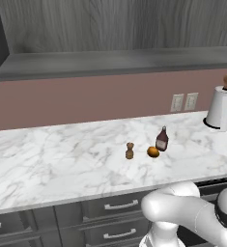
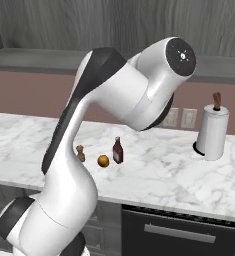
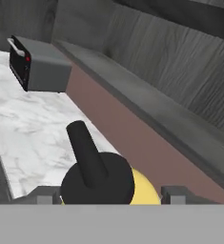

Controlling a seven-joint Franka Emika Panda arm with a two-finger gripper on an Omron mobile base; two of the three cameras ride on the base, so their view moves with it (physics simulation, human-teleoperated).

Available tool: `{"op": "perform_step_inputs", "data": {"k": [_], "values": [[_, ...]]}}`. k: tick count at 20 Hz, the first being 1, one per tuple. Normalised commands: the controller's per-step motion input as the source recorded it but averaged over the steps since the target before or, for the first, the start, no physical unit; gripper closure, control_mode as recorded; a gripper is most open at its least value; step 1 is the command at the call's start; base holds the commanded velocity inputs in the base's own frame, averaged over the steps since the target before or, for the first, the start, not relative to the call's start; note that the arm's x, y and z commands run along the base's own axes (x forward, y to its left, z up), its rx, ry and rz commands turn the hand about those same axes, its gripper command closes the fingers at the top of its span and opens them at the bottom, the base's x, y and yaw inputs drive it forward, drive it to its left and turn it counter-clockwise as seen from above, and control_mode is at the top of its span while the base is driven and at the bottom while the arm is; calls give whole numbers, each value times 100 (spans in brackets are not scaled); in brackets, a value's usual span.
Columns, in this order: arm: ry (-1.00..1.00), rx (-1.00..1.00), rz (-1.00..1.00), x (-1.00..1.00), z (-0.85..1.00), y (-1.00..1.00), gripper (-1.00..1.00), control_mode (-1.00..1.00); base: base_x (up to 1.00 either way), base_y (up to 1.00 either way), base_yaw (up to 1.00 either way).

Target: There are various items on the counter. Only move the condiments/shakers into the cabinet.

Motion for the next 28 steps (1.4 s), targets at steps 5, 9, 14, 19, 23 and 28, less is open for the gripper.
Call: {"op": "perform_step_inputs", "data": {"k": [5,9,14,19,23,28], "values": [[1,15,-12,15,8,94,100,-100,0,0,0],[5,32,-12,31,38,53,100,-100,0,0,0],[0,37,-9,5,38,15,100,-100,0,0,0],[0,9,-6,24,26,6,100,-100,0,0,0],[-1,0,-11,19,47,23,100,-100,0,0,0],[0,-1,-13,36,27,33,100,-100,0,0,0]]}}
